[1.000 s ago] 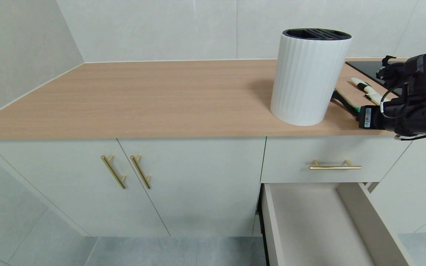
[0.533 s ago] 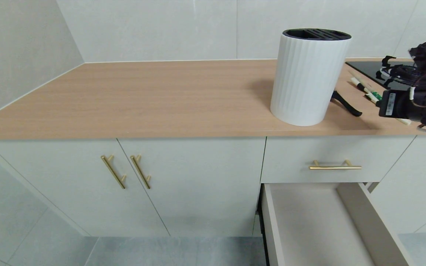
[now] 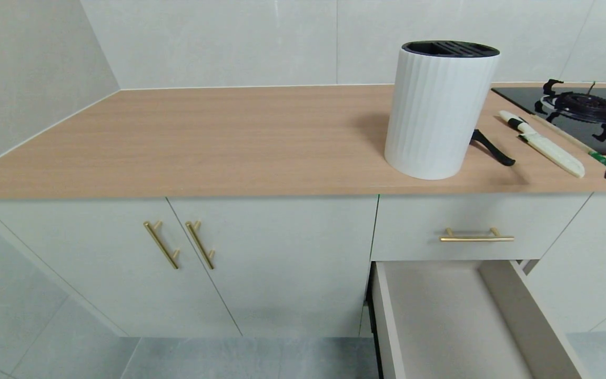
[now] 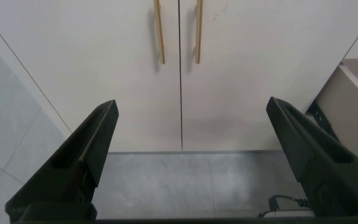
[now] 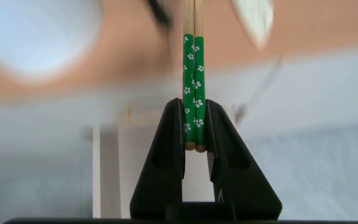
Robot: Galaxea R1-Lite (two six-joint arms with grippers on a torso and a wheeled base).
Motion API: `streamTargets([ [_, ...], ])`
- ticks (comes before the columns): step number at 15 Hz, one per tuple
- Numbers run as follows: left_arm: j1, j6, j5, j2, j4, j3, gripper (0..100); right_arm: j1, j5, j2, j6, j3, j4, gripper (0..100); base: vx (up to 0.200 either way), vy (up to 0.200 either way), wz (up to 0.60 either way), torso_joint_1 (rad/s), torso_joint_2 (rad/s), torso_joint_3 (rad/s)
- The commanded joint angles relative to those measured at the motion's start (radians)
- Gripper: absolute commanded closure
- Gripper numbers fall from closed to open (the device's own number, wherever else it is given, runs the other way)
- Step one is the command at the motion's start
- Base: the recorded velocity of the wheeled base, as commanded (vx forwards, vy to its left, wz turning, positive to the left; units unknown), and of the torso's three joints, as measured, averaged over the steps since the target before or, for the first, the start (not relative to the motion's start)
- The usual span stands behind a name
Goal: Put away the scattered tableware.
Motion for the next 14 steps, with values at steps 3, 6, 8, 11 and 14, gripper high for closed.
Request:
streamTargets([
  [3,0.000,0.000,0.000,0.000,0.000,0.000,0,-0.004,0.188,-0.210,0.006,0.005,0.255,100,0.000,0.000,0.00,0.000,0.00,0.000],
  [6,0.000,0.000,0.000,0.000,0.000,0.000,0,0.000,0.254,-0.195,-0.008,0.009,0.378,100,0.000,0.000,0.00,0.000,0.00,0.000],
  [8,0.000,0.000,0.000,0.000,0.000,0.000,0,0.002,0.338,-0.172,-0.046,0.010,0.453,100,0.000,0.000,0.00,0.000,0.00,0.000],
  [11,0.000,0.000,0.000,0.000,0.000,0.000,0,0.043,0.358,-0.130,-0.080,0.032,0.501,100,0.000,0.000,0.00,0.000,0.00,0.000],
  [14,0.000,0.000,0.000,0.000,0.000,0.000,0,0.071,0.362,-0.044,-0.085,0.111,0.453,100,0.000,0.000,0.00,0.000,0.00,0.000],
])
